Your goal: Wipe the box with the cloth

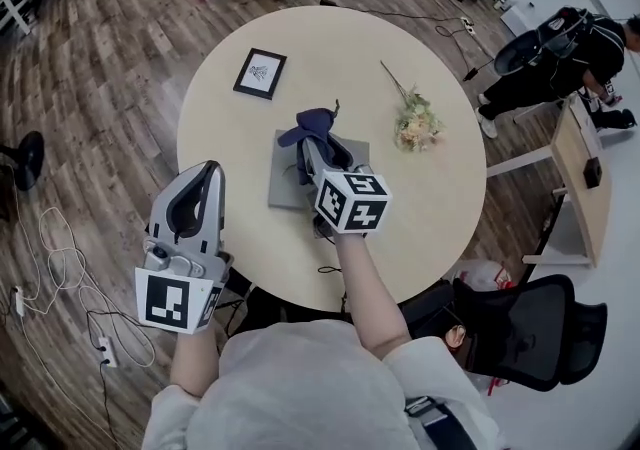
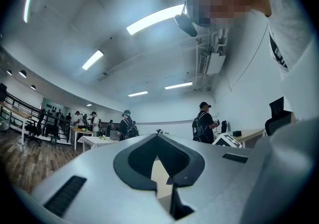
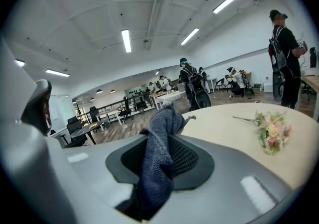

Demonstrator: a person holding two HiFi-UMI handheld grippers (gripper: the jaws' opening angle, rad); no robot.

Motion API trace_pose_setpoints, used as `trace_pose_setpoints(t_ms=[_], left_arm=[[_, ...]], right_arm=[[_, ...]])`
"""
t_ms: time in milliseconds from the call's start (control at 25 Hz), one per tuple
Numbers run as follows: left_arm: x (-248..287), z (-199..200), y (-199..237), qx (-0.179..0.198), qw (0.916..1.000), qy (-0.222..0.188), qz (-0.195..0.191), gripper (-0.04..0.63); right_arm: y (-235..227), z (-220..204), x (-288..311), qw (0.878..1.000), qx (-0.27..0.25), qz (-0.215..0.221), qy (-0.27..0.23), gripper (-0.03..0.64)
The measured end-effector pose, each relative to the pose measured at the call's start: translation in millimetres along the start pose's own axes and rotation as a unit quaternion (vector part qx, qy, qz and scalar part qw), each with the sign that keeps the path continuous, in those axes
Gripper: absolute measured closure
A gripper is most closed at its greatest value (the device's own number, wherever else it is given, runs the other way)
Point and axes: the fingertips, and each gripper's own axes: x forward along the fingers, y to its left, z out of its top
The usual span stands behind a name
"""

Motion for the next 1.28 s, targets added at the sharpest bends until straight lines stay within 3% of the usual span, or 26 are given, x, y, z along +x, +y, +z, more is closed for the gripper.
trace_pose_setpoints(t_ms=[200, 600, 760, 960, 1040, 1120, 1280], left_arm=[[-2.3, -10.3, 9.5, -0.007, 0.9998, 0.012, 0.016, 0.589], [-12.1, -30.3, 35.7, -0.009, 0.9982, 0.038, 0.046, 0.588], [-15.0, -35.4, 43.8, -0.013, 0.9977, 0.042, 0.052, 0.588], [-16.1, -39.5, 49.7, -0.017, 0.9974, 0.043, 0.054, 0.588], [-16.1, -40.0, 50.8, -0.017, 0.9974, 0.045, 0.054, 0.588], [-16.5, -40.8, 51.6, -0.017, 0.9973, 0.047, 0.053, 0.588], [-17.2, -42.6, 52.8, -0.017, 0.9972, 0.049, 0.054, 0.588]], right_arm=[[4.5, -27.4, 36.6, 0.999, 0.02, 0.008, 0.039, 0.508], [-0.7, -77.1, 86.8, 0.994, -0.003, -0.003, 0.112, 0.508], [-7.5, -98.9, 97.3, 0.988, -0.027, -0.025, 0.15, 0.455], [-17.4, -103.7, 95.8, 0.985, -0.043, -0.051, 0.158, 0.408], [-17.0, -110.4, 98.7, 0.983, -0.033, -0.049, 0.175, 0.41], [-13.7, -117.9, 102.7, 0.98, -0.031, -0.047, 0.193, 0.459], [-9.7, -120.3, 112.0, 0.975, -0.073, -0.051, 0.201, 0.503]])
